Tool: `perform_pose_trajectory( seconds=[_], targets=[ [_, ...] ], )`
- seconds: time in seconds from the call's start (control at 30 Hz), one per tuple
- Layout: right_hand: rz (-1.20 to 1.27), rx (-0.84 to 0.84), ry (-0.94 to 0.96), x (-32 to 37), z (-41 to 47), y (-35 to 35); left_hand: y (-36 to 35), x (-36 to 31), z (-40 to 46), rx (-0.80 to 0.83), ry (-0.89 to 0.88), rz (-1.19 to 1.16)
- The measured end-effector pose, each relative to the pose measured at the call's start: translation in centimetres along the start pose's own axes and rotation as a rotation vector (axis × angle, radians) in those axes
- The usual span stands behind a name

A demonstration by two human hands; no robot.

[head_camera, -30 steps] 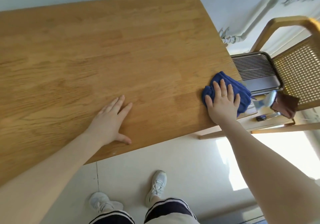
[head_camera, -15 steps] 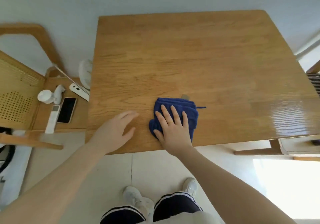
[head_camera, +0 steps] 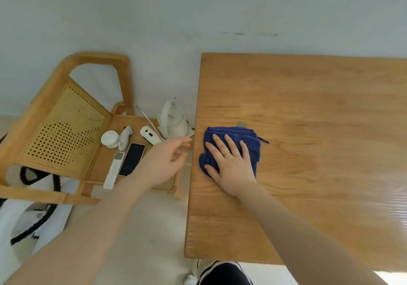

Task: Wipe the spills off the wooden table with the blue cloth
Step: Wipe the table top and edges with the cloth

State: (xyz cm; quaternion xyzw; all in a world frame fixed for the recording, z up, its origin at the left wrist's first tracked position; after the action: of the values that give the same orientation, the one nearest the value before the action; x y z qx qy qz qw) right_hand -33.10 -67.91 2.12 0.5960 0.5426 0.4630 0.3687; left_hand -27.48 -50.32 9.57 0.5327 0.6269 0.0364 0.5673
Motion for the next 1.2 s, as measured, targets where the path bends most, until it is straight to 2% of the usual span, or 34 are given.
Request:
perform_pose_trajectory(
  seconds=[0.27, 0.37, 0.53, 0.7, 0.83, 0.9, 1.03, 1.2],
  targets=[
    [0.072, -0.085, -0.135, -0.2, 12.3, 3.7, 6.8, 2.3, 8.0, -0.061, 0.000, -0.075],
    [0.092, -0.094, -0.177, -0.4, 17.0, 5.3, 8.6, 3.5, 12.0, -0.021, -0.019, -0.053],
    [-0.018, -0.079, -0.165, -1.5, 24.9, 7.5, 11.3, 6.9, 19.5, 0.061, -0.101, -0.022],
    [-0.175, 0.060, -0.225, -1.9, 32.2, 9.9, 14.9, 10.5, 24.1, 0.182, -0.155, 0.045],
    [-0.203, 0.111, -0.198, -1.3, 31.2, 10.0, 17.1, 11.4, 27.9, 0.252, -0.187, 0.145],
    [-0.259, 0.047, -0.082, -0.6, 27.8, 9.3, 17.4, 10.7, 29.8, 0.313, -0.218, 0.209],
    [-0.335, 0.071, 0.124, -2.0, 25.1, 9.5, 16.7, 8.1, 33.8, 0.359, -0.351, 0.309],
    [-0.301, 0.026, 0.071, -3.3, 30.3, 10.5, 16.4, 6.8, 37.3, 0.357, -0.475, 0.381]
  ],
)
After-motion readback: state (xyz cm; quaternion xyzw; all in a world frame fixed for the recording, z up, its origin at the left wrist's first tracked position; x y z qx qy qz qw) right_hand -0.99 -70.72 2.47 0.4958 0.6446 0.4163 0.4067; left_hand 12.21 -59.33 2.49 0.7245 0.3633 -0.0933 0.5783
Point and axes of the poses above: each hand's wrist, its own z-axis towards the middle knuckle, its own y-axis out of the back of the hand, x = y × z, the point moved 1 cm from there along z, towards the middle knuckle, and after that the axes turned 9 degrees about x, right-handed, at the moved point
